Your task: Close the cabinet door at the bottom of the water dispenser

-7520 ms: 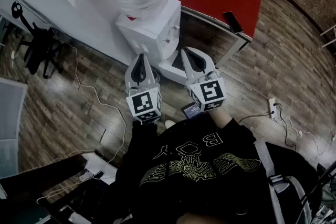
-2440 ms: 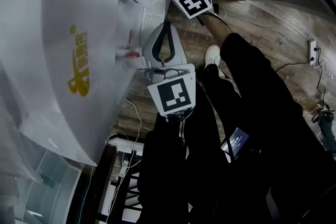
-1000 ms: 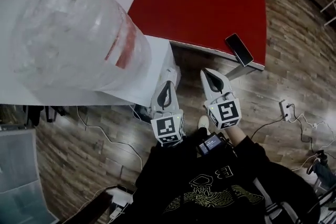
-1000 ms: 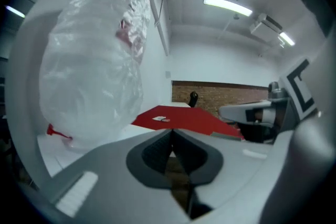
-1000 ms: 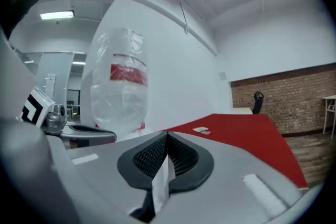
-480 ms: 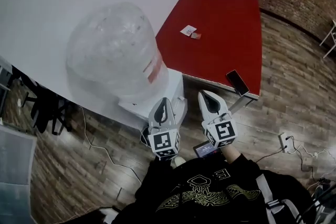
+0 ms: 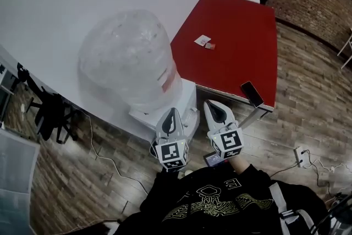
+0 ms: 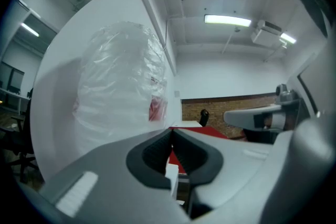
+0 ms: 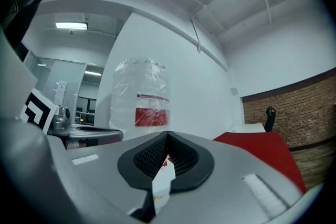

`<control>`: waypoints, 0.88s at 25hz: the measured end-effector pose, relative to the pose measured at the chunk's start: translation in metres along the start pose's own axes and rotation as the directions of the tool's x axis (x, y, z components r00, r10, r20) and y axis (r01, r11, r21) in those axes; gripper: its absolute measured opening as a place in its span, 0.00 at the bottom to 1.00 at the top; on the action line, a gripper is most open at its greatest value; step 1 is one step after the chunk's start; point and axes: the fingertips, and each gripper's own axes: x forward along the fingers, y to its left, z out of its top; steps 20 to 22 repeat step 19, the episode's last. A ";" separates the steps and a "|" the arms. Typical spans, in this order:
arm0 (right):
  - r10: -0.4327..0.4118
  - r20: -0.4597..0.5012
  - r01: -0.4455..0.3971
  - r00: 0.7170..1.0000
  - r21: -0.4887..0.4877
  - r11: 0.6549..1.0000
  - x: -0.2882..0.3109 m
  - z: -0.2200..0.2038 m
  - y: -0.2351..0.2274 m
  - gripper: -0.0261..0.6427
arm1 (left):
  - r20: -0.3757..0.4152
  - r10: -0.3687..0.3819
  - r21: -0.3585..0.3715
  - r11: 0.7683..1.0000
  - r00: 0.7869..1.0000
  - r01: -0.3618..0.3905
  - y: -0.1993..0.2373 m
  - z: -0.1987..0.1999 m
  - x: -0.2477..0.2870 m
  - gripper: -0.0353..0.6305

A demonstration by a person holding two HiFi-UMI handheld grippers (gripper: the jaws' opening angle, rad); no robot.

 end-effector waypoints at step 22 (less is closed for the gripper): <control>0.003 -0.018 -0.003 1.000 0.007 1.000 -0.003 -0.007 -0.004 0.03 | -0.010 -0.017 0.013 1.000 1.000 0.017 -0.014 -0.003 0.005 0.06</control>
